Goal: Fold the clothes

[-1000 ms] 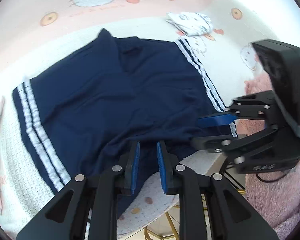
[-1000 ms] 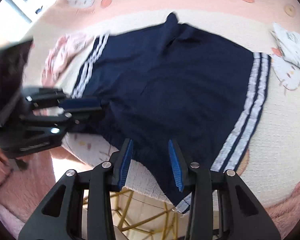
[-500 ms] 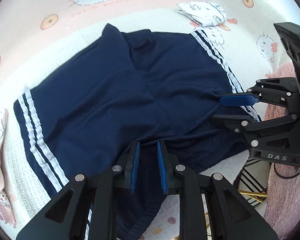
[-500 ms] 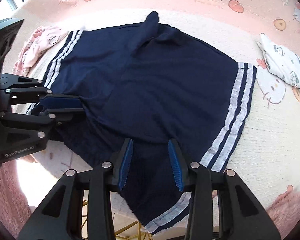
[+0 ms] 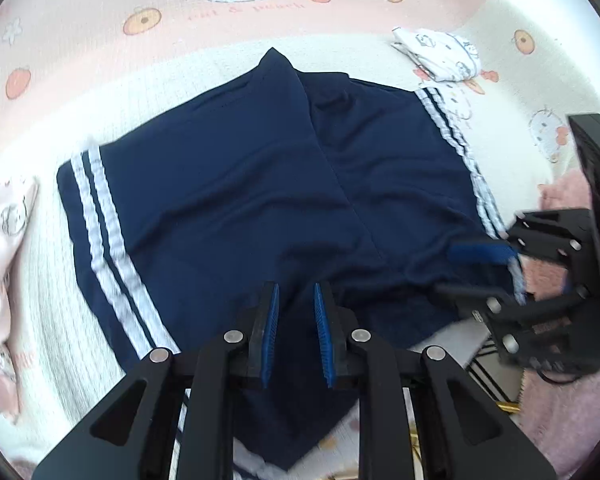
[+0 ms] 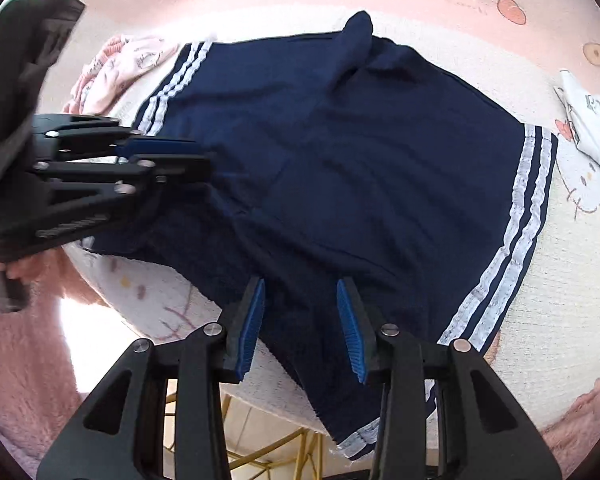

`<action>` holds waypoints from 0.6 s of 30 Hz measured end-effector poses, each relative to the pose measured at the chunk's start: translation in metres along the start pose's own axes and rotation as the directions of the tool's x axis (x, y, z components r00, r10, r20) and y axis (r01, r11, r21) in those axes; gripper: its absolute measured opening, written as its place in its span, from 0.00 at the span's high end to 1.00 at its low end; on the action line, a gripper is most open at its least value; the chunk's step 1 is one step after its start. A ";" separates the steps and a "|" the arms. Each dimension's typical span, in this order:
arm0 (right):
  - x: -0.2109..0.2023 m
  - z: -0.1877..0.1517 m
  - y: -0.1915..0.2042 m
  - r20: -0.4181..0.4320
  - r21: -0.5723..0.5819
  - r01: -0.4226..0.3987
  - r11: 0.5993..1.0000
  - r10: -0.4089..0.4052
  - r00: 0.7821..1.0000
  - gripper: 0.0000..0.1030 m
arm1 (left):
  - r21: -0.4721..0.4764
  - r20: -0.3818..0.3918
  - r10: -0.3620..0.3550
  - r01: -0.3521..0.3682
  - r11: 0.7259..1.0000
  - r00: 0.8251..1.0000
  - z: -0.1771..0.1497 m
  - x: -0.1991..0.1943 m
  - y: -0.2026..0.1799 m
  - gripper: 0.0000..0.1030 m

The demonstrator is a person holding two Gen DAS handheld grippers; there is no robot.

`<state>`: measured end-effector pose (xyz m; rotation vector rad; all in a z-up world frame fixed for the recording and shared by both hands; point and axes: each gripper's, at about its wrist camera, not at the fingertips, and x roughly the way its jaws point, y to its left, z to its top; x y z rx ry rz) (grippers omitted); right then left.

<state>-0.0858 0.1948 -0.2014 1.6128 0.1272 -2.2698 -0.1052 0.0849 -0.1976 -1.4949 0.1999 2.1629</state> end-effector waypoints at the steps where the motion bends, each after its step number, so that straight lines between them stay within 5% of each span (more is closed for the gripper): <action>1: -0.001 0.000 -0.001 0.009 -0.001 0.028 1.000 -0.028 1.000 0.63 | 0.010 0.000 0.001 -0.001 1.000 1.000 -0.004 -0.003 -0.002 0.80; 4: 0.000 0.002 -0.013 0.021 0.023 0.090 0.996 -0.090 0.996 0.63 | 0.023 -0.014 -0.006 0.007 1.000 1.000 -0.014 -0.013 -0.005 0.80; 13: -0.035 -0.008 -0.010 0.080 0.054 0.012 0.998 -0.017 0.997 0.63 | 0.053 -0.005 -0.051 0.052 0.997 0.999 -0.023 -0.019 -0.023 0.80; 18: -0.028 -0.007 0.007 0.021 0.037 -0.035 0.999 0.034 0.999 0.63 | 0.080 -0.087 -0.034 0.041 0.996 0.996 -0.029 0.005 -0.030 0.80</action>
